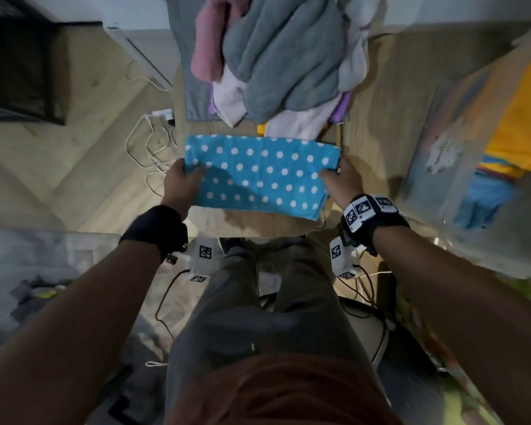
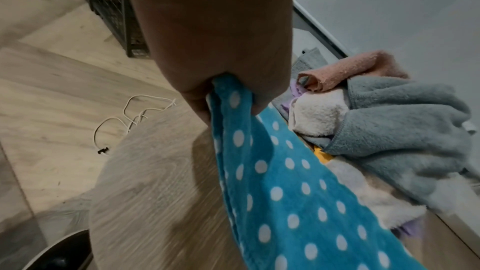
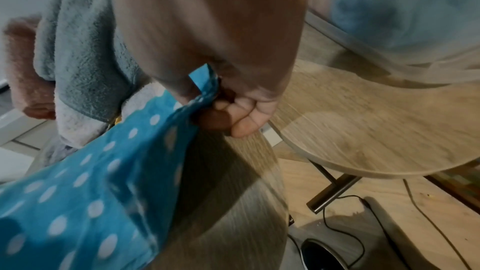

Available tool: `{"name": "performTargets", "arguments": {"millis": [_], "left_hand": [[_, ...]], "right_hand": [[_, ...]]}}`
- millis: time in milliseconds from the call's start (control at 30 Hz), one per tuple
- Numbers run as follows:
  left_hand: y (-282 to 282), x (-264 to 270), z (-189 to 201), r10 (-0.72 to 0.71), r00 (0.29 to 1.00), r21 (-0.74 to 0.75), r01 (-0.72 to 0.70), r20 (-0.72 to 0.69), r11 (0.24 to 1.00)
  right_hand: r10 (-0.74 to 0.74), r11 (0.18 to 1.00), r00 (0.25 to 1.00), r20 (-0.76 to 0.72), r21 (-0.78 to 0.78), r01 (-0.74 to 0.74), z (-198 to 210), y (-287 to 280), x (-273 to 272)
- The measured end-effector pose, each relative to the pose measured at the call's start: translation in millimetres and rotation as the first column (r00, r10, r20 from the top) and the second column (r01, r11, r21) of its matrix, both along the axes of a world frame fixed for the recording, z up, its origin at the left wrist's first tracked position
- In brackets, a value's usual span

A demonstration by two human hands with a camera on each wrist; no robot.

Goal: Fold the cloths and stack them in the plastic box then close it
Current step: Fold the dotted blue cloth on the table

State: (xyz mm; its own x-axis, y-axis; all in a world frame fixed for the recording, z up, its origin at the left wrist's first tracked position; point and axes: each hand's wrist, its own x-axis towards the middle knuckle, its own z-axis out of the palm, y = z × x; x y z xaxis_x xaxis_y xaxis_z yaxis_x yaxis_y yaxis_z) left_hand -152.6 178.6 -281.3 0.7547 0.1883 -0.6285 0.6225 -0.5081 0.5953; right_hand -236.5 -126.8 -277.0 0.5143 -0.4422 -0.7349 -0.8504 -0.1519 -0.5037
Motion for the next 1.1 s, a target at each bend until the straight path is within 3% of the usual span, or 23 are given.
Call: {"name": "performTargets", "arguments": {"millis": [133,233,300,400,500,700,900,1100], "left_hand": [[4,-6,6,-0.039,0.999,0.017,0.039,-0.01,0.999],[2,-7,4,-0.107,0.994,0.073,0.108,-0.018,0.991],[-2,-6,3,-0.091,0.996,0.081,0.09,0.006,0.993],[-11,-8,5,-0.095,0.994,0.092,0.089,0.059,0.992],[-16,-10,8,-0.166,0.979,0.13,0.15,0.119,0.98],[-15,-22,19,-0.23,0.956,0.126,0.21,0.183,0.97],[-40,-30,32,-0.374,0.885,0.15,0.345,0.277,0.927],[-98,-38,13,-0.5,0.849,0.087,0.493,0.172,0.866]], "right_hand": [[0.022,0.991,1.0,-0.008,-0.133,-0.023,4,1,-2],[0.185,0.924,0.982,0.032,-0.346,-0.162,5,9,0],[0.308,0.916,0.948,0.078,-0.294,-0.273,6,19,4],[0.476,0.879,0.876,0.081,-0.062,-0.472,7,39,7],[0.541,0.841,0.84,0.042,-0.012,-0.541,5,53,12],[0.541,0.841,0.841,0.009,0.002,-0.541,7,56,14],[0.422,0.906,0.906,0.042,0.013,-0.423,6,42,1],[0.36,0.931,0.932,0.052,0.042,-0.362,8,27,-10]]}}
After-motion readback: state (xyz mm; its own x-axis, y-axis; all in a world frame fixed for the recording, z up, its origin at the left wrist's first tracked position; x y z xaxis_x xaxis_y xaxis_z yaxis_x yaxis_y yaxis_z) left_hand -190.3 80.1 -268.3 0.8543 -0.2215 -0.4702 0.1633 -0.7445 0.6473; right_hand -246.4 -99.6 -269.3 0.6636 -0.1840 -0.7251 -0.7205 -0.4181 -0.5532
